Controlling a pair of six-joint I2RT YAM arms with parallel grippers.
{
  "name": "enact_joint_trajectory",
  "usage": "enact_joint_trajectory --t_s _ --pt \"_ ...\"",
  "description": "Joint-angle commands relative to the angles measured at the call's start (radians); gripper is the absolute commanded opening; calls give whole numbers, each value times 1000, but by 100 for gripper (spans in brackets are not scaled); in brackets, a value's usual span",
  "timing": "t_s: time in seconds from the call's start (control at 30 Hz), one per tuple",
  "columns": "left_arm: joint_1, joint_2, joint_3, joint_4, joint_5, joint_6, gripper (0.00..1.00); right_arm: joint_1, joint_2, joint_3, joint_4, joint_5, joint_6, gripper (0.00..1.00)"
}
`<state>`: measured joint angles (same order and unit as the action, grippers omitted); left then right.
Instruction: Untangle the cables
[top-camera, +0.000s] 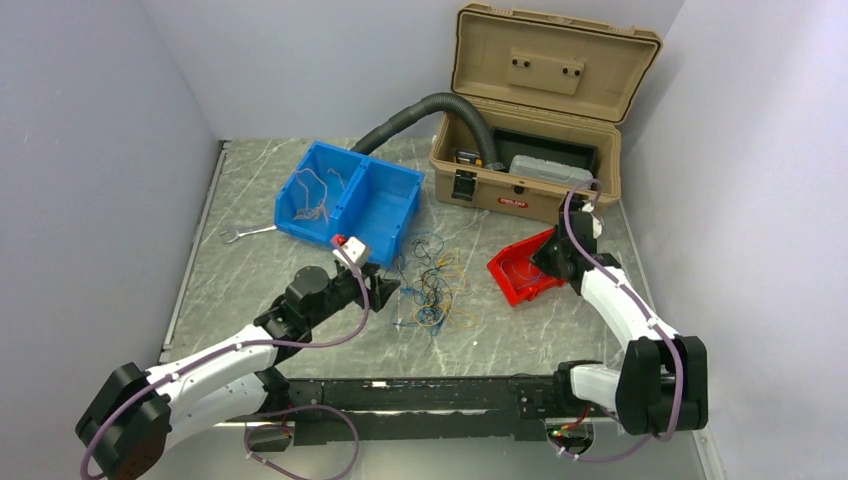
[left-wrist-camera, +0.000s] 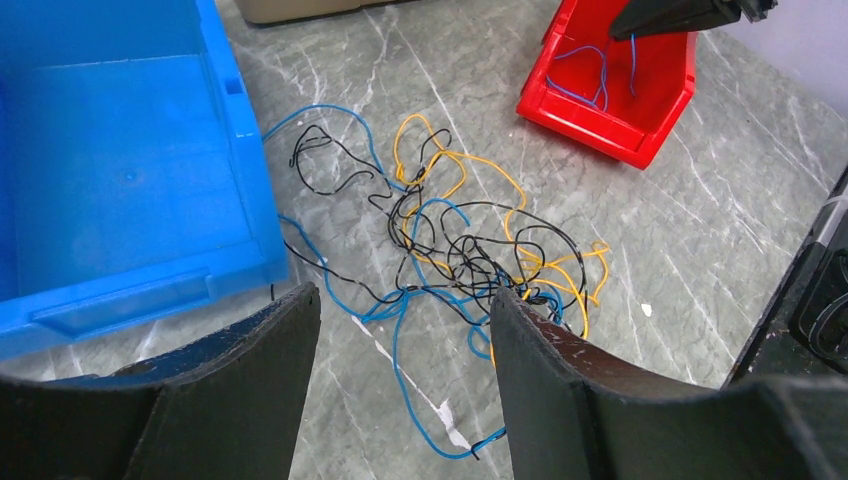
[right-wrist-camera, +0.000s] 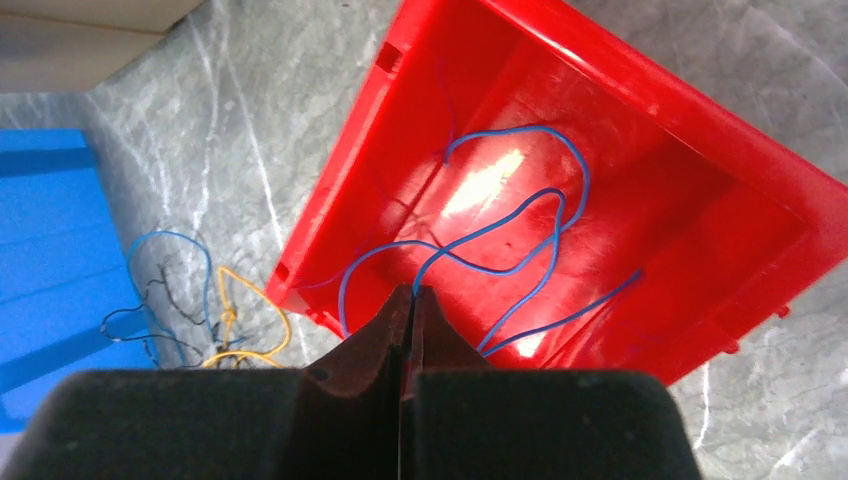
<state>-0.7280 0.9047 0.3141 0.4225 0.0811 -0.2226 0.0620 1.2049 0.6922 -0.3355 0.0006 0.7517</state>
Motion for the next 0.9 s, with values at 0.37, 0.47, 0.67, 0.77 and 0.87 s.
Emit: enact_joint_trajectory --t_s 0.37,0.47,0.67,0.77,0.87 --pt "-2 56 24 52 37 5 92 63 -54 45 19 181 -45 70" --pt "-1 69 23 70 69 6 96 99 -130 82 -26 180 -124 71" --pt "-1 146 51 92 169 8 95 240 -213 136 -82 170 -237 73" --pt "-2 175 64 92 192 9 94 270 -214 139 -89 131 -254 72" --pt "-3 195 73 90 206 11 94 287 -204 133 -77 56 -288 72"
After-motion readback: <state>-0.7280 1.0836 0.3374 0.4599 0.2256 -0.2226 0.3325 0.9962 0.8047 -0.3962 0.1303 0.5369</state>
